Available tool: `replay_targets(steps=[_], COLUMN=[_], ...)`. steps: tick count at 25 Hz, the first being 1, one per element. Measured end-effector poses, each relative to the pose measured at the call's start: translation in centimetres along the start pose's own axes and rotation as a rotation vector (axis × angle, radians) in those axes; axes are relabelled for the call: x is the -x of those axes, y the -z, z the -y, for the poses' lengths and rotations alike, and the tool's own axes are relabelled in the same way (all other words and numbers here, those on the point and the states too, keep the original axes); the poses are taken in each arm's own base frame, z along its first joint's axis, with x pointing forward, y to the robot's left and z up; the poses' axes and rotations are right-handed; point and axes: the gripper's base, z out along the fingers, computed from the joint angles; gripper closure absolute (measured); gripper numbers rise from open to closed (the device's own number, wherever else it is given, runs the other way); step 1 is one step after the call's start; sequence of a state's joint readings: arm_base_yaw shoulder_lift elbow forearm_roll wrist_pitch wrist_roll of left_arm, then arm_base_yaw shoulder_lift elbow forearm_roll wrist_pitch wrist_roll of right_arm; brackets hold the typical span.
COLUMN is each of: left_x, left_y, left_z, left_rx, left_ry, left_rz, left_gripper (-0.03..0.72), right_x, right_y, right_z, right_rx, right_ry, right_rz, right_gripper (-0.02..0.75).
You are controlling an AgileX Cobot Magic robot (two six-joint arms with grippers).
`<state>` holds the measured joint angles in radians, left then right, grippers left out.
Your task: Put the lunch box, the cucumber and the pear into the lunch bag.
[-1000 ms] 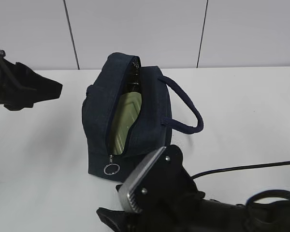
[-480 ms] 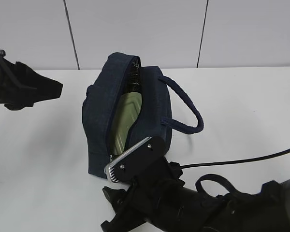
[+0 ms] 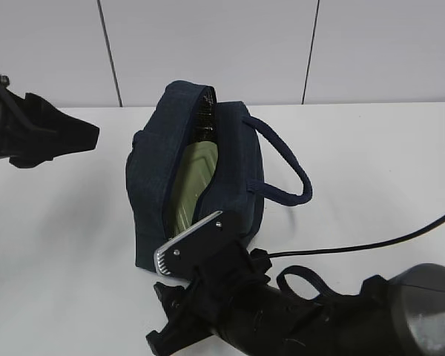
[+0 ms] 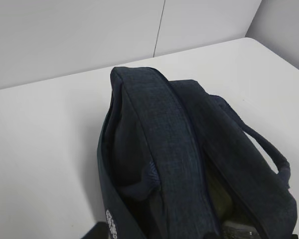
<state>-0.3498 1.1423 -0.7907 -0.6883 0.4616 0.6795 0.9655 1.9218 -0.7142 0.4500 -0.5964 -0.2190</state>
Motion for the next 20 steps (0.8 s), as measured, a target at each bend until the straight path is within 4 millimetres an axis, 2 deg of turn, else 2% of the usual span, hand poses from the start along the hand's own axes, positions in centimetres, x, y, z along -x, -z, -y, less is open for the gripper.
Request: replay_targets(steps=[8,20], left_x=[0.0,0.0], left_y=[0.0,0.0], left_z=[0.0,0.0], left_rx=[-0.001,-0.002], left_ry=[0.000,0.001], left_rz=[-0.001,-0.002], left_gripper=[0.346,0.346], right_x=[0.6,1.1], right_y=[-1.1,-2.9], right_z=[0.0,-0.7], right_rx=[-0.047,-0.030], right_ry=[-0.007,-0.015], right_rz=[0.007,-0.021], right_gripper=[0.306,0.306])
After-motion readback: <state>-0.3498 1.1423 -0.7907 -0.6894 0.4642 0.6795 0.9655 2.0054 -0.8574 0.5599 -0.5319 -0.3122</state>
